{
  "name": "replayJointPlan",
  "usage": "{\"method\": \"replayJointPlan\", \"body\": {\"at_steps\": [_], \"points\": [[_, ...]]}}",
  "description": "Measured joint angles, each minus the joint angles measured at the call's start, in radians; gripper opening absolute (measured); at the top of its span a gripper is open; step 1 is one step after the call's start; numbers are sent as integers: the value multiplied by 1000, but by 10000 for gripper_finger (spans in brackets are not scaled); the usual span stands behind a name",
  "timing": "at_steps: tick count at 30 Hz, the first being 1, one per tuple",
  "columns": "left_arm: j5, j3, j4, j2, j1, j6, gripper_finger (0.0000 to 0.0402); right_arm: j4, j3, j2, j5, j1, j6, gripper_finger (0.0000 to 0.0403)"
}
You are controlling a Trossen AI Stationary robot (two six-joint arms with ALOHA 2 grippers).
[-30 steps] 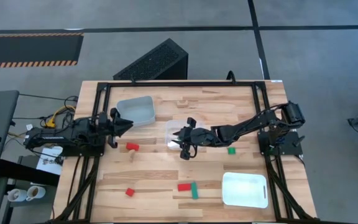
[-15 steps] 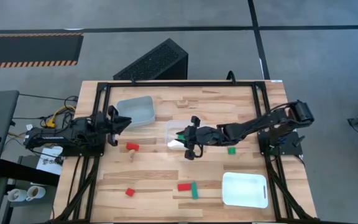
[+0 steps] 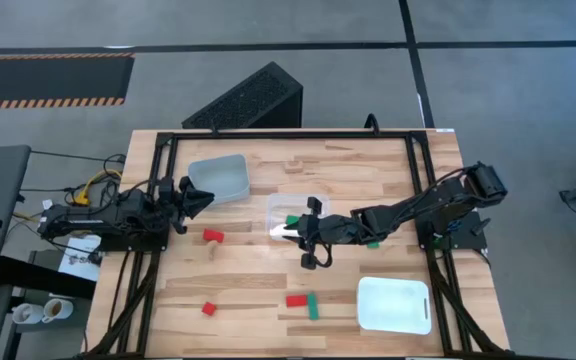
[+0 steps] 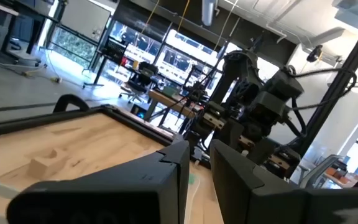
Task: Sort & place blocks by color
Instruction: Put the left brown block into the gray bin
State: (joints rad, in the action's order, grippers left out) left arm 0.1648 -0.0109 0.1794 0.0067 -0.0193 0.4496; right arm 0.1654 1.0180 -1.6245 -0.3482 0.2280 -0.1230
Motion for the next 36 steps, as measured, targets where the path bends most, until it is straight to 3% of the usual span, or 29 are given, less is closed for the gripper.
{"method": "replayJointPlan", "body": {"at_steps": [7, 11, 16, 23, 28, 36], "points": [[1, 1, -14, 21, 57, -3, 53, -14, 0, 0, 0, -13, 0, 122], [52, 1, 43, 79, 113, -29, 53, -12, 0, 0, -2, -16, 1, 122], [62, -7, 178, 186, 164, -99, 53, -16, 0, 0, 0, -20, 1, 122], [84, -119, 177, 406, 241, -170, 53, -23, 0, 0, -1, -21, 4, 122], [100, -236, 32, 563, 272, -113, 53, -36, 0, 0, -1, -20, 3, 122], [229, -432, -312, 747, 296, -19, 53, -43, 0, 0, 0, -18, 0, 122]]}}
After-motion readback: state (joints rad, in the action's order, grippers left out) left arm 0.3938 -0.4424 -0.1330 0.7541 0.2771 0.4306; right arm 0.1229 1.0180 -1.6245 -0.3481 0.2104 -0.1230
